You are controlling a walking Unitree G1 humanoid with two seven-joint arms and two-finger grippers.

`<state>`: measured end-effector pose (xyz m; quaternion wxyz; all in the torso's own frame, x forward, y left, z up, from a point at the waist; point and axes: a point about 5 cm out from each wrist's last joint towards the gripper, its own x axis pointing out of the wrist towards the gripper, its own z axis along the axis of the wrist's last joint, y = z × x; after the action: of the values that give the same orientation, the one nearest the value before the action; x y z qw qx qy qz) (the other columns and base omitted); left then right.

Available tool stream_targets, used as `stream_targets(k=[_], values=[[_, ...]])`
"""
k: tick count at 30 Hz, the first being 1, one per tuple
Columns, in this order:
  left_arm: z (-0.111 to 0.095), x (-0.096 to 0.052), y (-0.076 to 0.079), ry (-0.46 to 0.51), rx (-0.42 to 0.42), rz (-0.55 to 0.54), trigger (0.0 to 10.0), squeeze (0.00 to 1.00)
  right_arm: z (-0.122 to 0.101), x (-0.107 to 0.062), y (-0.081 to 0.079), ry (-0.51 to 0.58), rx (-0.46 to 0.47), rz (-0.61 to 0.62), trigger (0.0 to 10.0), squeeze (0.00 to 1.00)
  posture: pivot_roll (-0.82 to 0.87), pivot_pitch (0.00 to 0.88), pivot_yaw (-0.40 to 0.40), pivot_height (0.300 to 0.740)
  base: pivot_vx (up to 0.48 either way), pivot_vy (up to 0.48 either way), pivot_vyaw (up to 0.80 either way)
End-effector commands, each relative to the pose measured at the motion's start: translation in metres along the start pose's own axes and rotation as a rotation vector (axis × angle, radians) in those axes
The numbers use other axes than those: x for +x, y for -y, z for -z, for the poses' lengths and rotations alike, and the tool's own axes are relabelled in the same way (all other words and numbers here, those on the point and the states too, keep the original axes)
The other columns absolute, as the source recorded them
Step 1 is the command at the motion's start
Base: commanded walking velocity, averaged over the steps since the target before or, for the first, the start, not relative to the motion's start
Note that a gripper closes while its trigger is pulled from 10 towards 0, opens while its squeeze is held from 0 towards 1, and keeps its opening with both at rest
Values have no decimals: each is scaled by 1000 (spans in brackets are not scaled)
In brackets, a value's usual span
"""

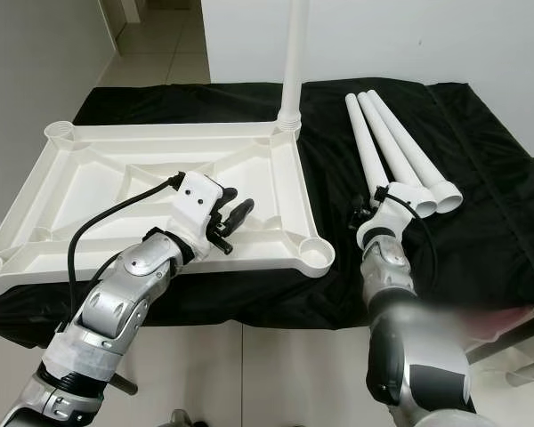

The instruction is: Building children table

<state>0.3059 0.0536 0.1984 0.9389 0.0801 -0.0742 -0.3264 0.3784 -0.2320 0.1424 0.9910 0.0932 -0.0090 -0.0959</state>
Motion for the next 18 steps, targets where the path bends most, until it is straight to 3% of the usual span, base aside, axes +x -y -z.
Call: stream_targets(k=[1, 9, 10, 11, 12, 15, 18], values=[[2, 0, 6, -14, -6, 76, 10000, 0, 0, 0, -2, 5, 10, -18, 0, 0, 51, 94, 38, 740, 0, 0, 0], [2, 2, 7, -7, -10, 72, 10000, 0, -8, 1, -10, 64, -25, -90, 0, 0, 33, 80, 29, 740, 0, 0, 0], [1, 3, 7, -3, -12, 70, 10000, 0, -8, 1, -10, 69, -38, -85, 941, 0, 28, 77, 28, 740, 0, 0, 0], [1, 4, 7, 0, -12, 69, 10000, 0, -8, 1, -9, 75, -58, -81, 6824, 0, 28, 77, 28, 740, 0, 0, 0], [0, 5, 7, 2, -13, 68, 10000, 0, -9, 0, -10, 98, -91, -88, 10000, 0, 24, 73, 25, 740, 0, 0, 0], [1, 6, 8, 4, -15, 69, 10000, 0, -14, -3, -12, 163, -161, -114, 10000, 0, 18, 69, 24, 740, 0, 0, 0], [1, 7, 9, 5, -17, 70, 10000, 0, -16, -4, -14, 188, -169, -134, 10000, 0, 15, 67, 24, 740, 0, 0, 0]])
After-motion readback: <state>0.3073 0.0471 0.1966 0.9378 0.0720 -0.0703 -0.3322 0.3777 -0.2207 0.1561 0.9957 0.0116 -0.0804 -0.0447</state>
